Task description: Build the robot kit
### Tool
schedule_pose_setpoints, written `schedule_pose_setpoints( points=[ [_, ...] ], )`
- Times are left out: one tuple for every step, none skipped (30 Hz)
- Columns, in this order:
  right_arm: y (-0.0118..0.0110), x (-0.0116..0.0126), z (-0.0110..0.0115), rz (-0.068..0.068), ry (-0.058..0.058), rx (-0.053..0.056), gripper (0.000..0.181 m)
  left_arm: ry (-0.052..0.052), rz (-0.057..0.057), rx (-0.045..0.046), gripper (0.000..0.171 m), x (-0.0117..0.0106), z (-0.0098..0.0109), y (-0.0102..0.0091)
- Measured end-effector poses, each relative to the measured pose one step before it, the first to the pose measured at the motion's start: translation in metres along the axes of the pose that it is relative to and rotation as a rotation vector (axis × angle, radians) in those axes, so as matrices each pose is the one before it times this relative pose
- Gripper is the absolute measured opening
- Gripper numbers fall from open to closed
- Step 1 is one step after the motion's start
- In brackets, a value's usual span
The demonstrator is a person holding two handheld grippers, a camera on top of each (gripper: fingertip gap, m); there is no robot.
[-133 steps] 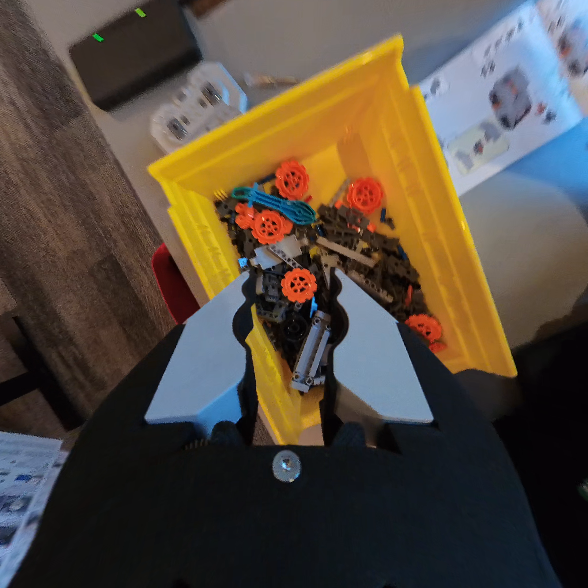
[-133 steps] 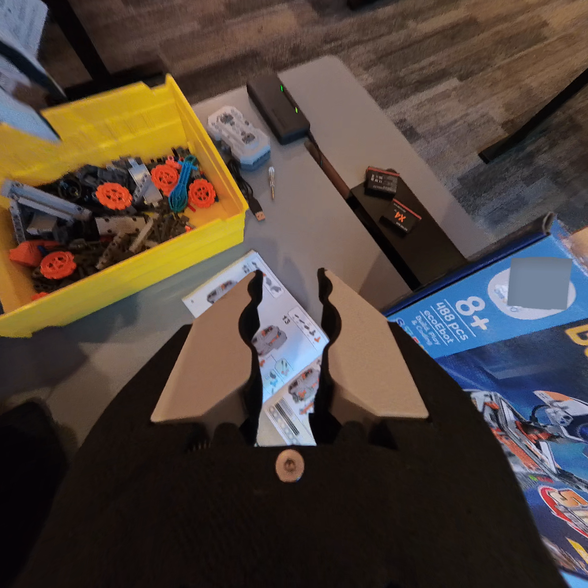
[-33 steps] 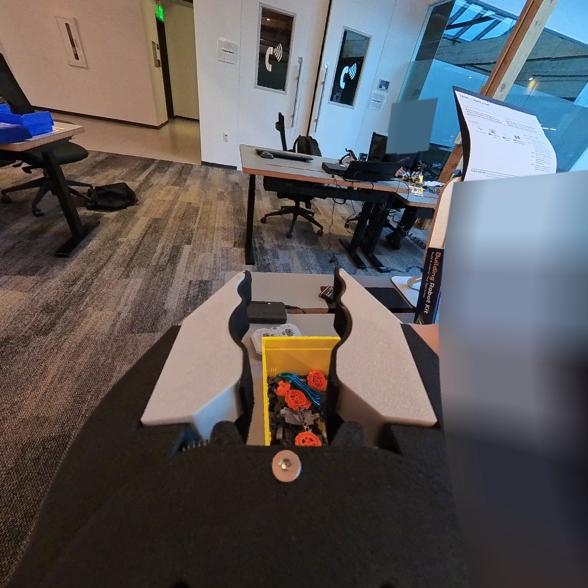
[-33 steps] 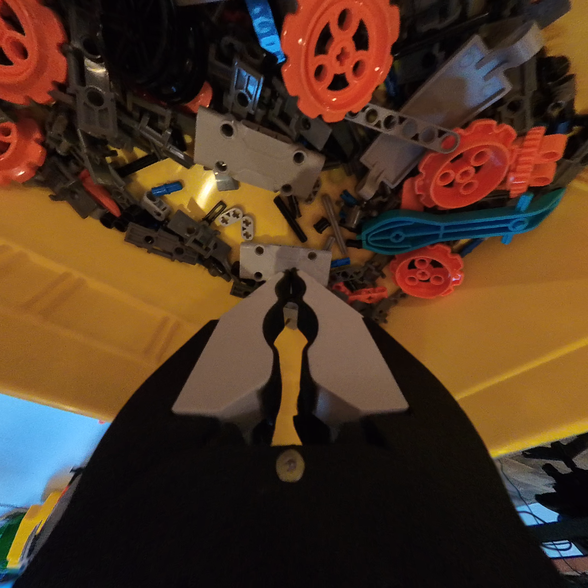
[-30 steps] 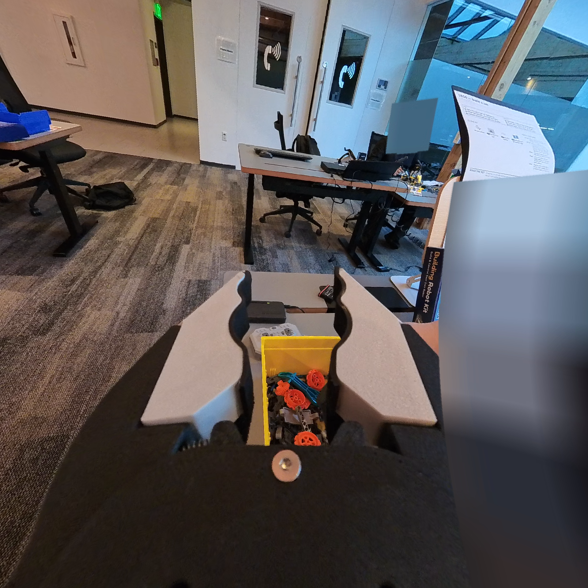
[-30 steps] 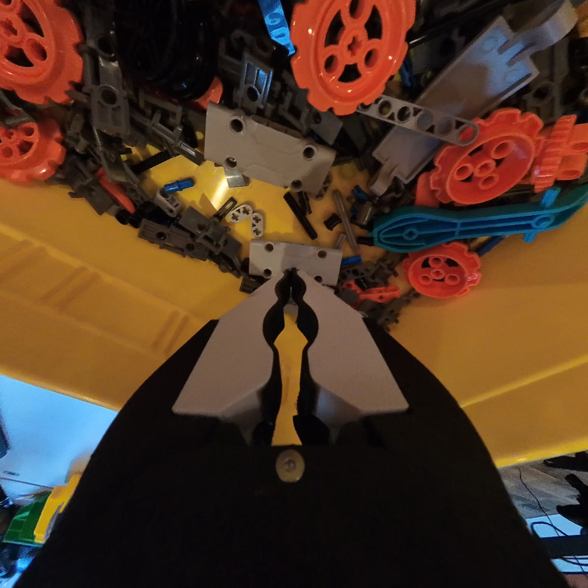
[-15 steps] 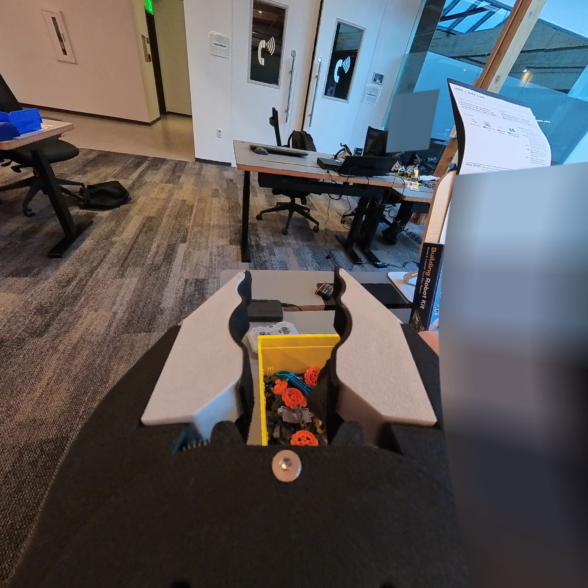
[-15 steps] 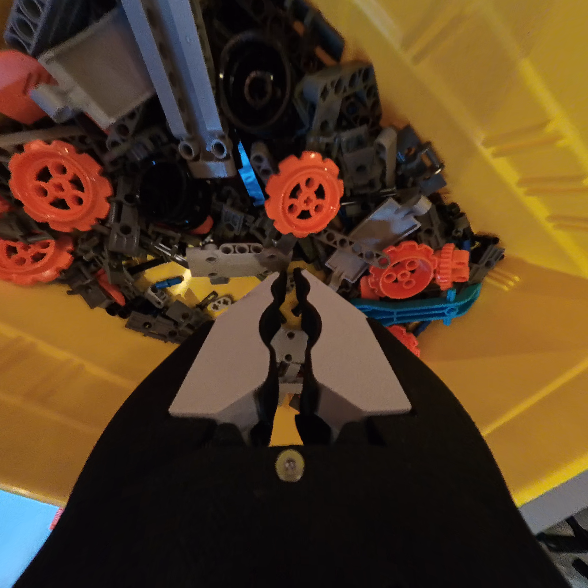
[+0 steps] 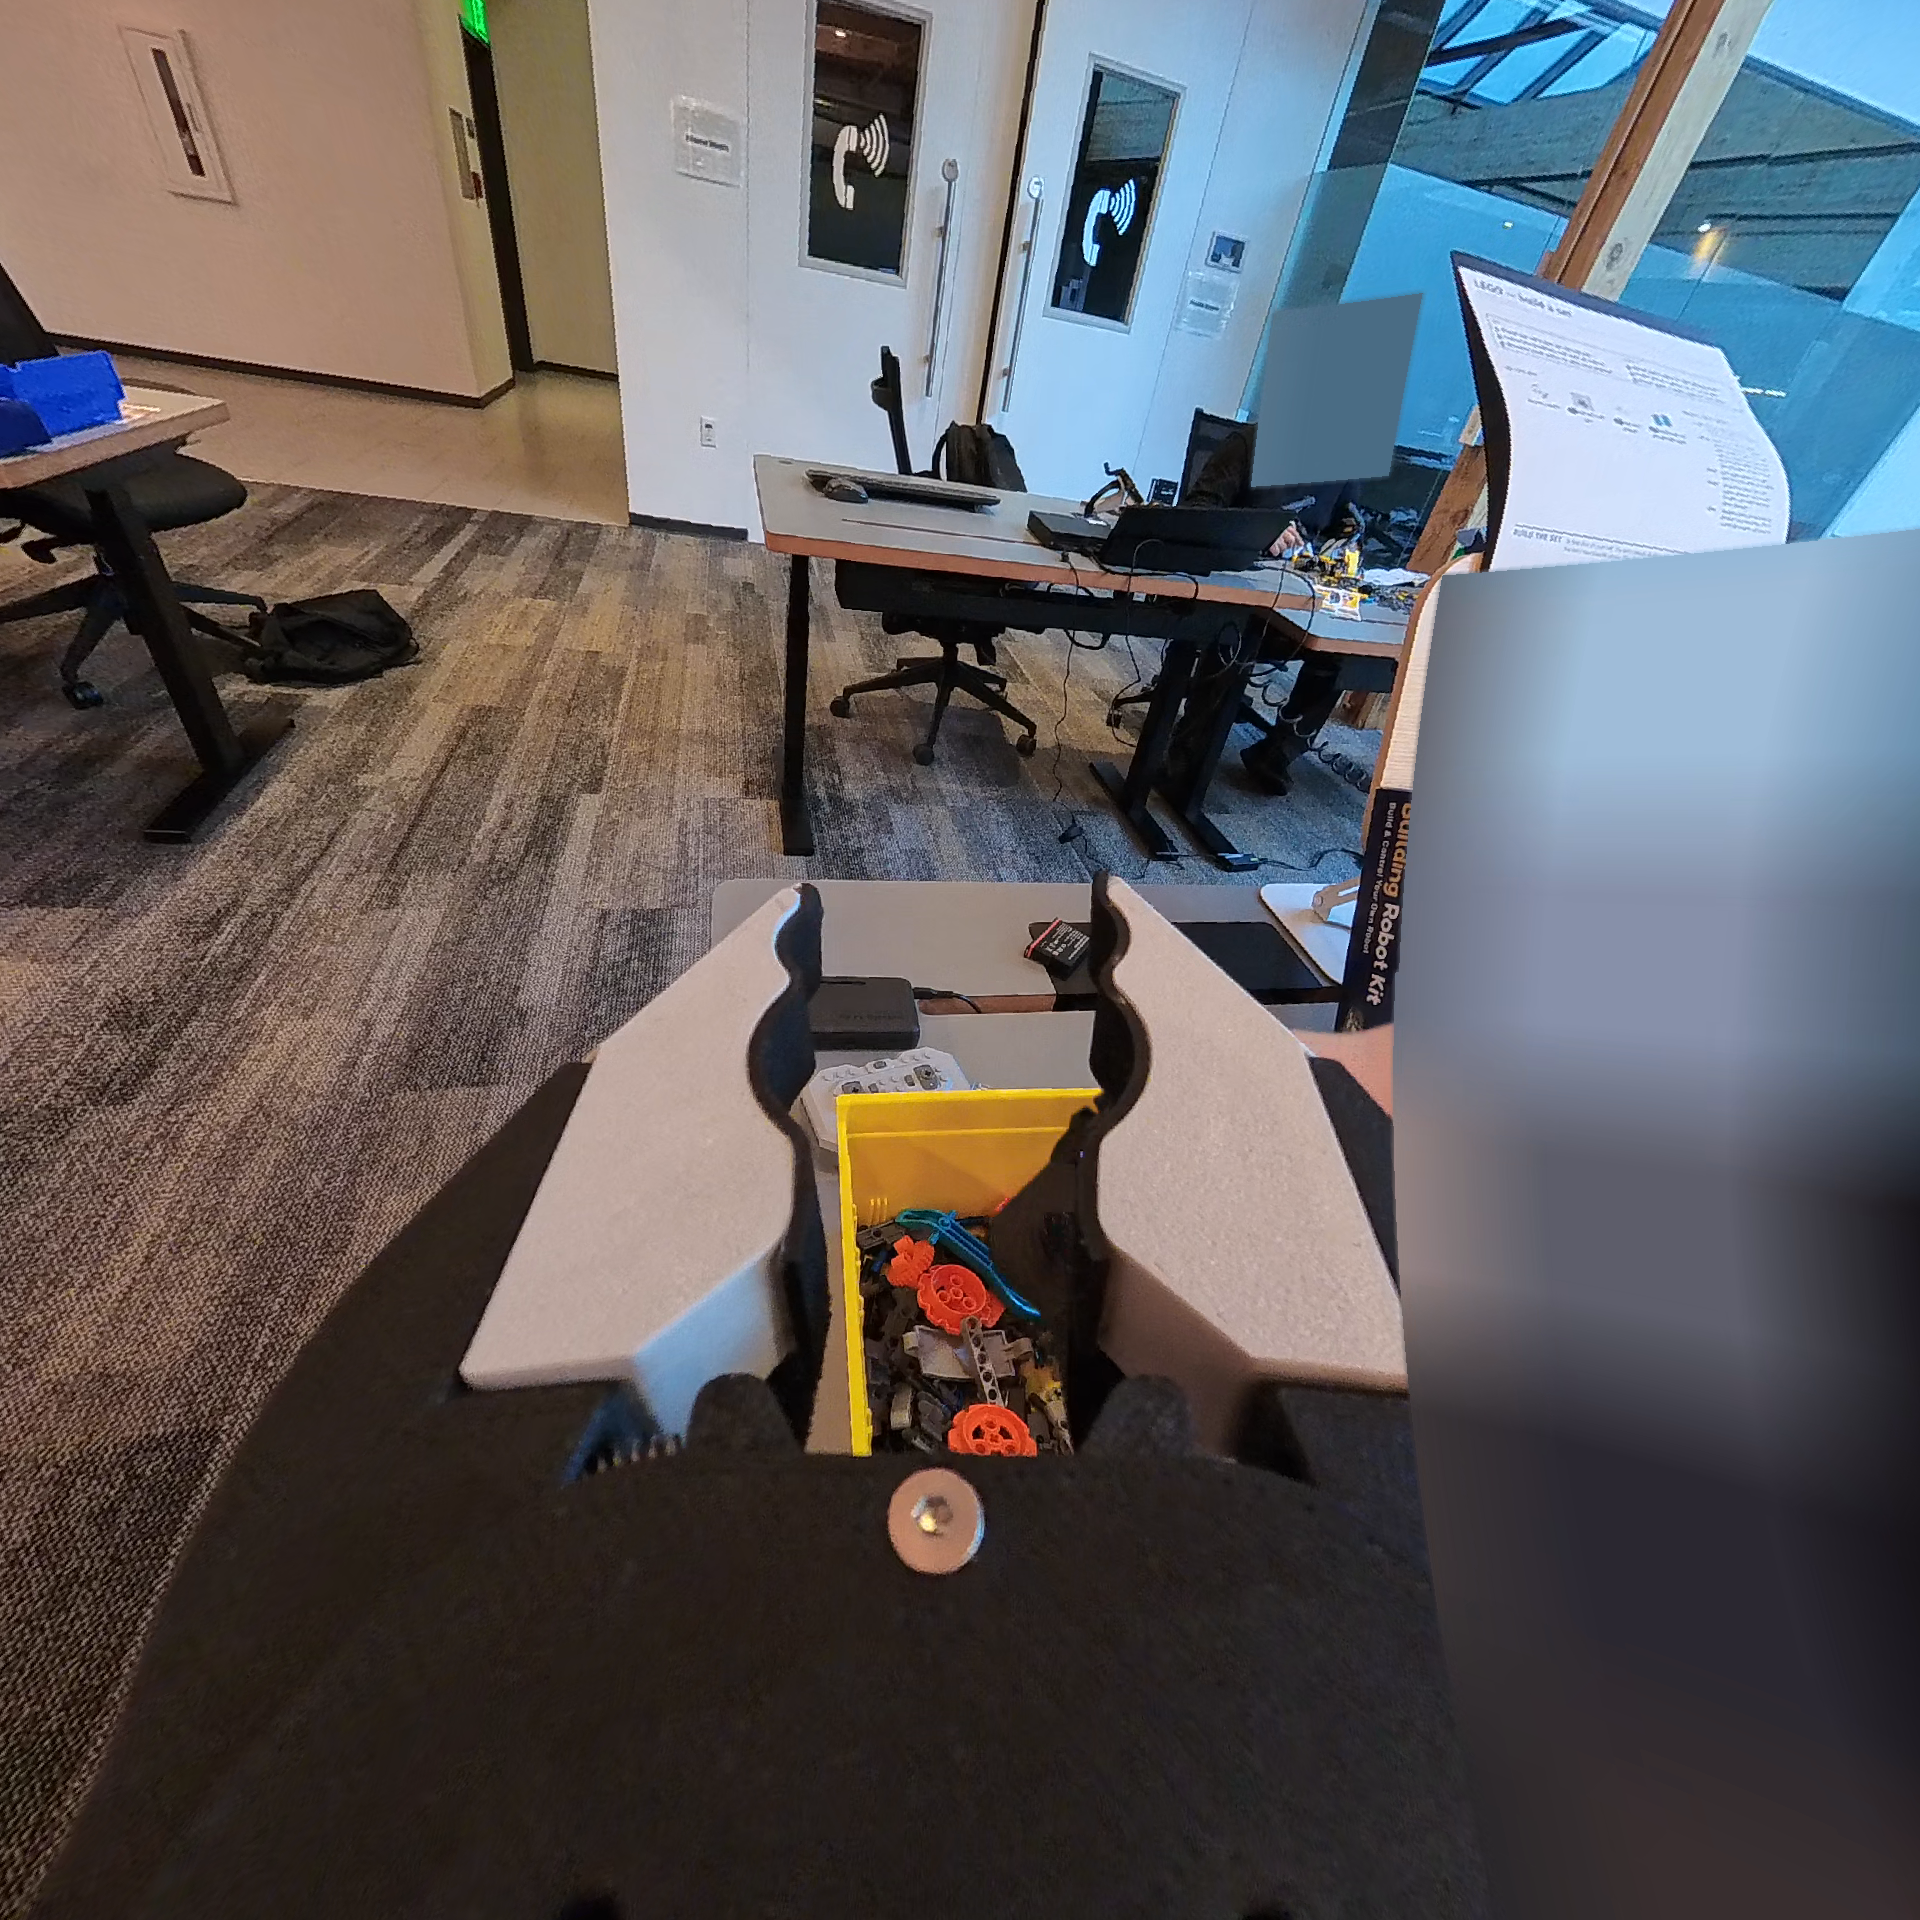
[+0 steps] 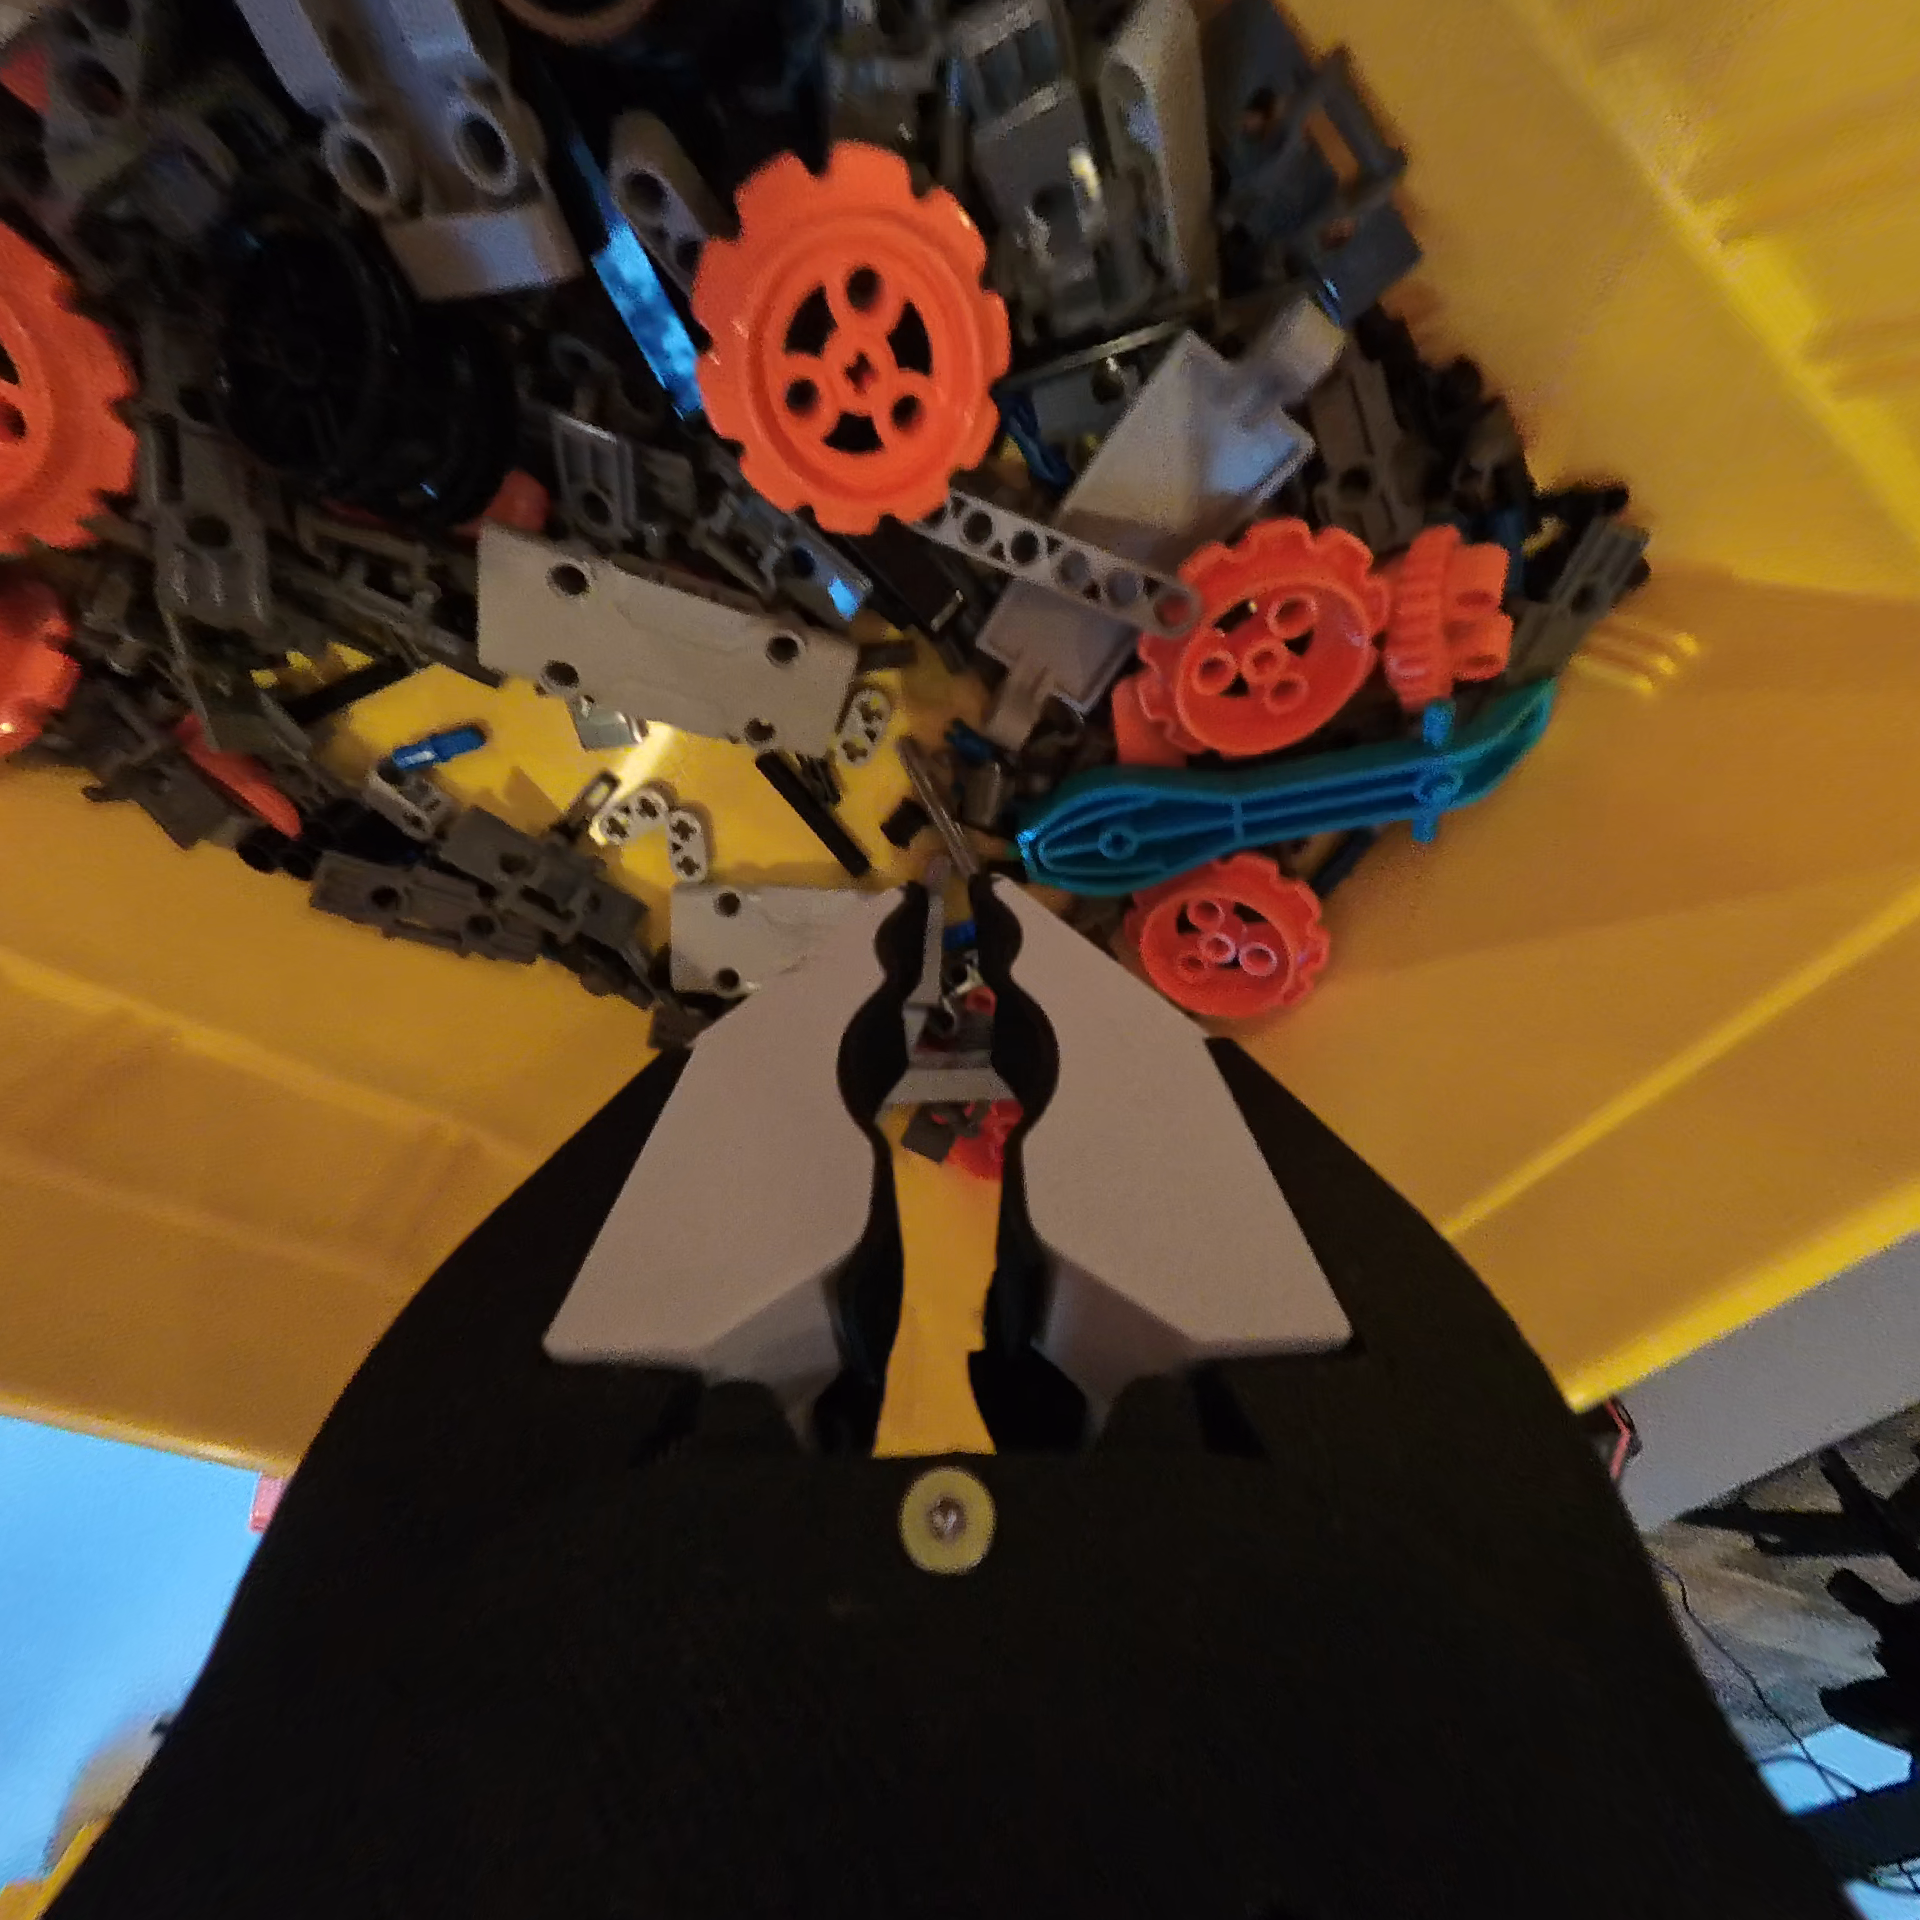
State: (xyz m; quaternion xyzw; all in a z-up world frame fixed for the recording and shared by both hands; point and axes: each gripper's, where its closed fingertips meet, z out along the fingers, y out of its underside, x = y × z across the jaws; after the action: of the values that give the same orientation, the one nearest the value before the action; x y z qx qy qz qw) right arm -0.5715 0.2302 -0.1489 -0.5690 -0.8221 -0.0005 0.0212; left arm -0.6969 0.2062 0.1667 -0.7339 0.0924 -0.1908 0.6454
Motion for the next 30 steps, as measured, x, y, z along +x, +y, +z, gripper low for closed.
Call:
schedule_pose_setpoints(
  points=[
    [0.00354, 0.00256, -0.00077, 0.0033, -0.0001, -0.0117, 0.012, 0.0010, -0.0005, -0.00164, 0.049, 0.00004, 0.00017, 0.00028],
    [0.00022, 0.00253, -0.00010, -0.0053, 0.0036, 0.0080, 0.014, 0.0005, -0.0004, -0.00095, 0.049, -0.00003, -0.00002, 0.00011],
    [-0.00232, 0.00057, 0.00060, -0.0110, -0.0028, 0.0251, 0.014, -0.0006, -0.0007, 0.00099, 0.049, -0.00036, -0.00018, -0.00017],
    [-0.00212, -0.00140, 0.00179, -0.0049, -0.0121, 0.0176, 0.016, -0.0001, -0.0014, 0.00216, 0.049, -0.00026, -0.00032, -0.00031],
    [-0.00092, -0.00052, 0.00289, 0.0023, -0.0055, 0.0052, 0.022, 0.0006, -0.0016, 0.00170, 0.049, -0.00014, -0.00035, -0.00025],
    [-0.00028, 0.00136, 0.00160, 0.0030, 0.0105, -0.0036, 0.023, 0.0005, -0.0008, 0.00085, 0.049, 0.00001, -0.00020, -0.00011],
    [-0.00249, 0.00212, -0.00058, -0.0044, 0.0167, 0.0117, 0.027, 0.0000, 0.0002, 0.00071, 0.049, -0.00003, -0.00017, -0.00008],
    [-0.00083, 0.00047, 0.00027, 0.0013, 0.0047, 0.0019, 0.027, 0.0004, 0.0005, -0.00021, 0.049, 0.00030, 0.00011, 0.00006],
    [0.00025, 0.00035, 0.00005, 0.0050, 0.0017, -0.0026, 0.026, 0.0011, 0.0010, -0.00209, 0.049, 0.00033, 0.00029, 0.00029],
    [0.00070, 0.00017, 0.00017, 0.0077, -0.0013, -0.0038, 0.026, 0.0006, 0.0016, -0.00344, 0.049, 0.00025, 0.00033, 0.00058],
    [0.00154, -0.00001, 0.00027, 0.0067, -0.0019, -0.0092, 0.025, 0.0000, 0.0011, -0.00331, 0.049, 0.00007, 0.00040, 0.00063],
    [0.00263, 0.00048, 0.00017, -0.0011, 0.0051, -0.0136, 0.025, 0.0007, 0.0000, -0.00289, 0.049, 0.00007, 0.00034, 0.00045],
    [0.00391, 0.00257, 0.00021, -0.0049, 0.0192, -0.0208, 0.025, 0.0010, -0.0008, -0.00164, 0.049, 0.00006, 0.00017, 0.00028],
    [0.00229, 0.00329, -0.00039, -0.0069, 0.0244, -0.0096, 0.025, 0.0004, -0.0008, 0.00020, 0.049, -0.00008, -0.00006, 0.00005],
    [-0.00031, 0.00160, -0.00133, -0.0032, 0.0118, 0.0106, 0.025, 0.0003, -0.0005, 0.00130, 0.049, -0.00010, 0.00001, -0.00020],
    [-0.00147, 0.00034, -0.00215, 0.0073, -0.0006, 0.0174, 0.025, 0.0006, -0.0007, 0.00119, 0.049, 0.00004, 0.00004, -0.00018],
    [-0.00176, 0.00050, -0.00252, 0.0117, -0.0024, 0.0184, 0.025, 0.0012, -0.0007, 0.00066, 0.049, 0.00009, 0.00010, -0.00012],
    [-0.00127, 0.00078, -0.00253, 0.0103, -0.0019, 0.0155, 0.025, 0.0002, -0.0004, -0.00016, 0.049, -0.00002, 0.00040, 0.00007],
    [-0.00076, 0.00041, -0.00205, 0.0089, -0.0034, 0.0114, 0.025, -0.0012, -0.0001, -0.00091, 0.049, -0.00005, 0.00042, 0.00010],
    [-0.00052, -0.00064, -0.00163, 0.0082, -0.0086, 0.0097, 0.025, -0.0014, 0.0004, -0.00096, 0.049, -0.00002, 0.00069, 0.00019],
    [-0.00034, -0.00090, -0.00125, 0.0067, -0.0066, 0.0072, 0.025, -0.0014, 0.0010, -0.00197, 0.049, 0.00000, 0.00052, 0.00025],
    [0.00003, -0.00058, -0.00065, 0.0028, -0.0013, 0.0051, 0.025, -0.0025, 0.0014, -0.00268, 0.049, -0.00007, 0.00065, 0.00045],
    [0.00060, -0.00082, -0.00012, -0.0034, 0.0001, 0.0006, 0.025, -0.0037, 0.0021, -0.00357, 0.049, -0.00042, 0.00041, 0.00057],
    [0.00116, -0.00094, 0.00045, -0.0084, 0.0015, -0.0034, 0.025, -0.0053, 0.0014, -0.00319, 0.049, -0.00079, 0.00014, 0.00052],
    [0.00132, -0.00094, 0.00084, -0.0073, 0.0007, -0.0073, 0.025, -0.0048, -0.0012, -0.00012, 0.049, -0.00115, -0.00024, 0.00005],
    [0.00113, -0.00173, 0.00111, -0.0051, -0.0078, -0.0089, 0.025, -0.0019, -0.0037, 0.00450, 0.049, -0.00068, -0.00040, -0.00066],
    [0.00026, -0.00248, 0.00131, -0.0030, -0.0141, -0.0038, 0.027, -0.0003, -0.0043, 0.00656, 0.049, -0.00039, -0.00027, -0.00105],
    [-0.00010, -0.00204, 0.00151, 0.0052, -0.0147, -0.0037, 0.028, 0.0001, -0.0021, 0.00463, 0.049, 0.00010, -0.00004, -0.00072],
    [-0.00028, -0.00075, 0.00141, 0.0076, -0.0088, -0.0063, 0.030, 0.0001, 0.0014, 0.00083, 0.049, 0.00063, 0.00045, -0.00014],
    [-0.00045, 0.00194, 0.00106, 0.0040, 0.0082, -0.0038, 0.031, -0.0007, 0.0041, -0.00327, 0.049, 0.00086, 0.00071, 0.00047]
  ],
)
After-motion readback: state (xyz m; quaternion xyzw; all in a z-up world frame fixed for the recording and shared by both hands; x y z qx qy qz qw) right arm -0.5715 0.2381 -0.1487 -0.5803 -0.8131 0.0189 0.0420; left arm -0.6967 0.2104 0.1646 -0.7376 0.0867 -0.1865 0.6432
